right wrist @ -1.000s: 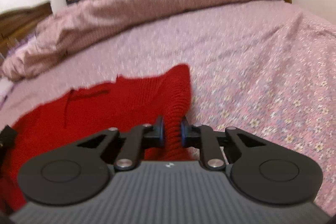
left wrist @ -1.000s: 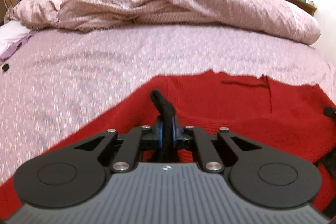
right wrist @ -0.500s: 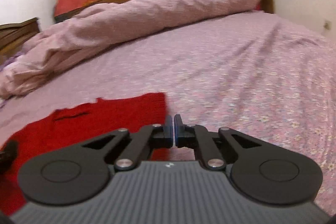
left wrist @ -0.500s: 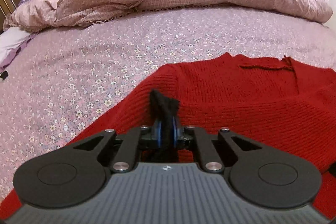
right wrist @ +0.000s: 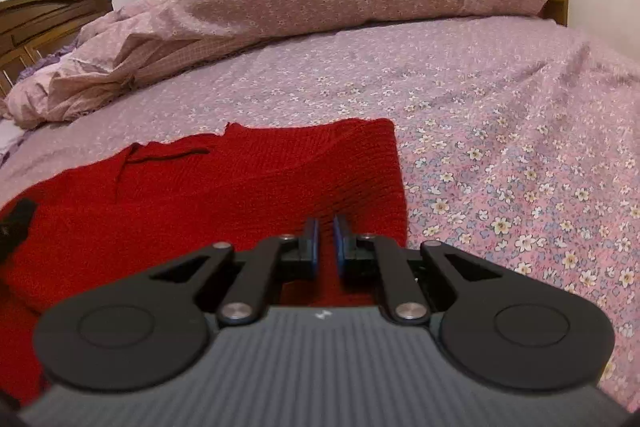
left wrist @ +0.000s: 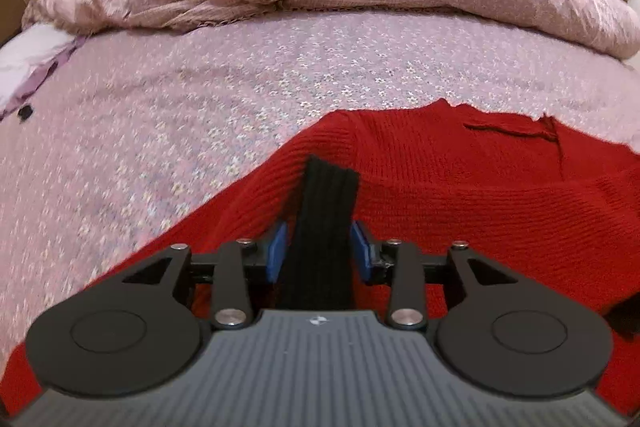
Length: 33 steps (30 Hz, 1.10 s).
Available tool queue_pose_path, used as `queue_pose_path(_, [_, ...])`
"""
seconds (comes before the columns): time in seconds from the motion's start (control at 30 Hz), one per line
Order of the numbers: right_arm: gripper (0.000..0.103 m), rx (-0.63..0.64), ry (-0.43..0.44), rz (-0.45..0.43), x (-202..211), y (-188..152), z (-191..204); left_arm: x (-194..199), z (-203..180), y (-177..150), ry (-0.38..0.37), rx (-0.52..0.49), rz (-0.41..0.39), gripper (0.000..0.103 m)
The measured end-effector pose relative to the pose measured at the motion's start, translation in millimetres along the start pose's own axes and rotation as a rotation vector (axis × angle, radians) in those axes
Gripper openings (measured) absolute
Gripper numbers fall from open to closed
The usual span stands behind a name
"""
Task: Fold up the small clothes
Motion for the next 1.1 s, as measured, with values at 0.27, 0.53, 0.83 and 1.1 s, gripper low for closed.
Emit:
queue_pose_path(0.27, [0.042,0.011,0.003,0.013,13.3,9.8,7.0,46.3,17.0,-5.1,0.018,0.065,-0.003,0.063])
queue_pose_path(0.53, [0.051,0.017,0.011,-0.022,55.5,12.2,15.7,91.5,29.5,-14.1,0.076,0.11,-0.048,0.081])
queue_pose_path(0.83, [0.051,0.023,-0.025,0.012,96.6,-3.8,31.4,122.3,43.6,-33.3,0.166,0.103,-0.058,0.087])
queue_pose_path(1.1, [0.051,0.026,0.021,0.048,113.5,-21.3,44.9,141.7,52.4,-52.3,0.197,0.13,-0.048,0.088])
Point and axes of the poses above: each gripper's, at about its wrist camera, not at the fingertips, and x roughly against the way its jaws point, z to its left, y to its top, the point moved 1 cm from there along -x, roughly the way its jaws point, and after that the axes turned 8 degrees about x, right-handed, at the moved point
